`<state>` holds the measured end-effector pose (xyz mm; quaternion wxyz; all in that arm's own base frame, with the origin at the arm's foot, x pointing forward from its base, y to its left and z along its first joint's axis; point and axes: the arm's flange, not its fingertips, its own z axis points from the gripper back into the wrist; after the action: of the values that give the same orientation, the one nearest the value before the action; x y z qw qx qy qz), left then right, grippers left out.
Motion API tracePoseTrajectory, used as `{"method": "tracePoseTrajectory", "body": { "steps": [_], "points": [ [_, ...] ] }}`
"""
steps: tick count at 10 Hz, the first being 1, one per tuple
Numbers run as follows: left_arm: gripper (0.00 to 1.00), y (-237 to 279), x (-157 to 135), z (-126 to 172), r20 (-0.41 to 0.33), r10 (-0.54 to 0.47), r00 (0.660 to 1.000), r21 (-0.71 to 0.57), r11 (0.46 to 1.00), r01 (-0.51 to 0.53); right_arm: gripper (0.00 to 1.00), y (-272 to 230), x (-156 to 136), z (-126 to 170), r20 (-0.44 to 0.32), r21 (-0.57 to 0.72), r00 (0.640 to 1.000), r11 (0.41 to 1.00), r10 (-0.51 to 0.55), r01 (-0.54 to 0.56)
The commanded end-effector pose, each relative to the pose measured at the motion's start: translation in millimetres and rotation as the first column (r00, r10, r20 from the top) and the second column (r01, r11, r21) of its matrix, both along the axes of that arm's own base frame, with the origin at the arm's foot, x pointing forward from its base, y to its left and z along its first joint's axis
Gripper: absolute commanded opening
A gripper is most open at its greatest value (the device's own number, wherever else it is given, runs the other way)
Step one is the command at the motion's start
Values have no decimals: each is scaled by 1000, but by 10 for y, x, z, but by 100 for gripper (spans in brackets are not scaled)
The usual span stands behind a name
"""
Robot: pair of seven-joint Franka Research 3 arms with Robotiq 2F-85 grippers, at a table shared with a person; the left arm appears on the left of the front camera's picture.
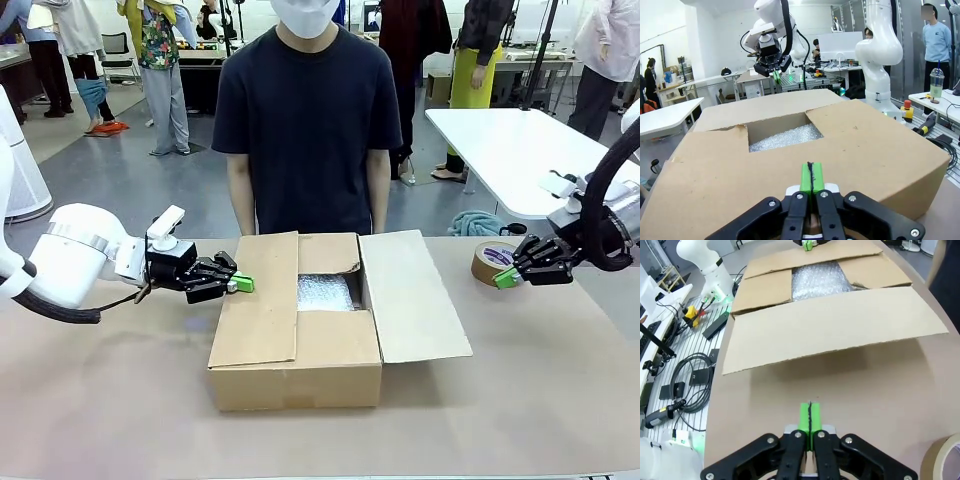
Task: Wrap the clocks to prevent damage.
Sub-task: Push the left (or right) flap of the Package Box to close it.
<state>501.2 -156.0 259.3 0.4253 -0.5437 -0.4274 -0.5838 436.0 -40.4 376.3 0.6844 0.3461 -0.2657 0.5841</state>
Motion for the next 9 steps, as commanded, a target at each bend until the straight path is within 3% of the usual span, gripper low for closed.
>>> {"method": "tracePoseTrajectory", "body": {
  "steps": [1,5,9],
  "points": [
    [0,-8,0,-9,2,0,1000,4,1000,0,1,-38,-1,-27,18,10,1000,1000,7,-7],
    [0,-8,0,-9,2,0,1000,4,1000,0,1,-29,-3,-6,5,-3,1000,1000,-1,1],
    [0,-8,0,-9,2,0,1000,4,1000,0,1,271,112,-677,50,38,998,999,-31,29]
  ]
}}
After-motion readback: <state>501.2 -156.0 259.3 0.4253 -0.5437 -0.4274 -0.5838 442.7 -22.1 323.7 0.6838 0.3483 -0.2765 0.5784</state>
